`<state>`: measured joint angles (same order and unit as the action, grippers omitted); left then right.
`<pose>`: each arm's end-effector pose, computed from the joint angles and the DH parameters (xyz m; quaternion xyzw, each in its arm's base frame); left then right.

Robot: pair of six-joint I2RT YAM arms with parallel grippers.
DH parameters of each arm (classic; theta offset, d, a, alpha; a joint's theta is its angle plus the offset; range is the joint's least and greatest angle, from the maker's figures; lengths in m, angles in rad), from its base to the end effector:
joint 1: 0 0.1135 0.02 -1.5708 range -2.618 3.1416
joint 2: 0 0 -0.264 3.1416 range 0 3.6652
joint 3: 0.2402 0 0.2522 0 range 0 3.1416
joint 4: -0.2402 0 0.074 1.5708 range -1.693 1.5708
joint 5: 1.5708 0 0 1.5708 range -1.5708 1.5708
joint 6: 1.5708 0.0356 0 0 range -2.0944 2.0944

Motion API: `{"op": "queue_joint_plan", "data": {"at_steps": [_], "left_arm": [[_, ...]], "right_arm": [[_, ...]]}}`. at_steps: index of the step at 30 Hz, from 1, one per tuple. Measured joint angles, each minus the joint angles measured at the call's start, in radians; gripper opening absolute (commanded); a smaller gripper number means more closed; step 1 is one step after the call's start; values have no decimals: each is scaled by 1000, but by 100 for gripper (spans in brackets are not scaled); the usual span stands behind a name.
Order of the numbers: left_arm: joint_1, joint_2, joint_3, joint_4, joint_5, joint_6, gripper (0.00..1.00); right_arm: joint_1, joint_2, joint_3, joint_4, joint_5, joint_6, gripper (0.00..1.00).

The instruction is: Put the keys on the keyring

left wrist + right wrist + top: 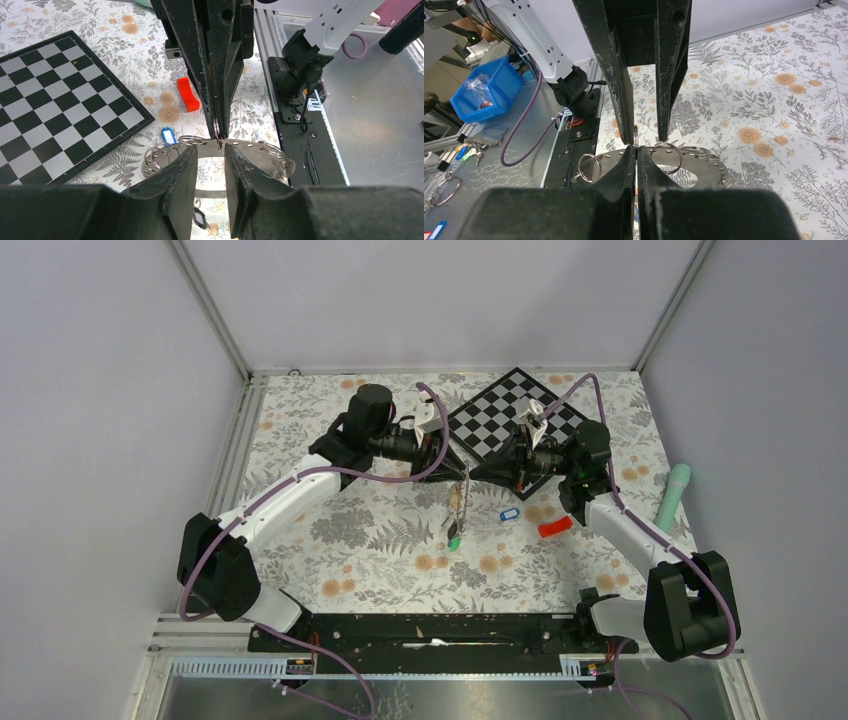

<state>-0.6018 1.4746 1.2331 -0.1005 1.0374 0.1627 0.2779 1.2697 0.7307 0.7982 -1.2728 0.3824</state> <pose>0.2576 -0.2141 0.3451 0.5299 0.5518 -0.5044 0.4004 0.2449 0.1052 0.3130 -0.4448 0.5144 0.5495 0.4855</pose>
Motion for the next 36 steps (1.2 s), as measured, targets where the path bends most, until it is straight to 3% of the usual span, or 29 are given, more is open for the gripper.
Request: {"op": "queue_joint_plan", "data": {"at_steps": [16,21,25,30,33,36], "left_arm": [[-16,17,0,12,12,-18,13],[-19,28,0,13,24,-25,0],[-19,35,2,13,30,-31,0],[-21,35,10,-23,26,6,0],[-34,35,26,-104,0,119,0],[-57,34,42,-228,-62,302,0]], "right_arm": [[-1,0,-5,0,8,7,0],[-4,0,-14,-5,15,3,0],[-6,0,-16,-11,15,-12,0],[-6,-8,-16,-59,16,-58,13],[-5,-25,-8,-174,15,-164,20],[-4,-38,34,-386,19,-346,34]]}}
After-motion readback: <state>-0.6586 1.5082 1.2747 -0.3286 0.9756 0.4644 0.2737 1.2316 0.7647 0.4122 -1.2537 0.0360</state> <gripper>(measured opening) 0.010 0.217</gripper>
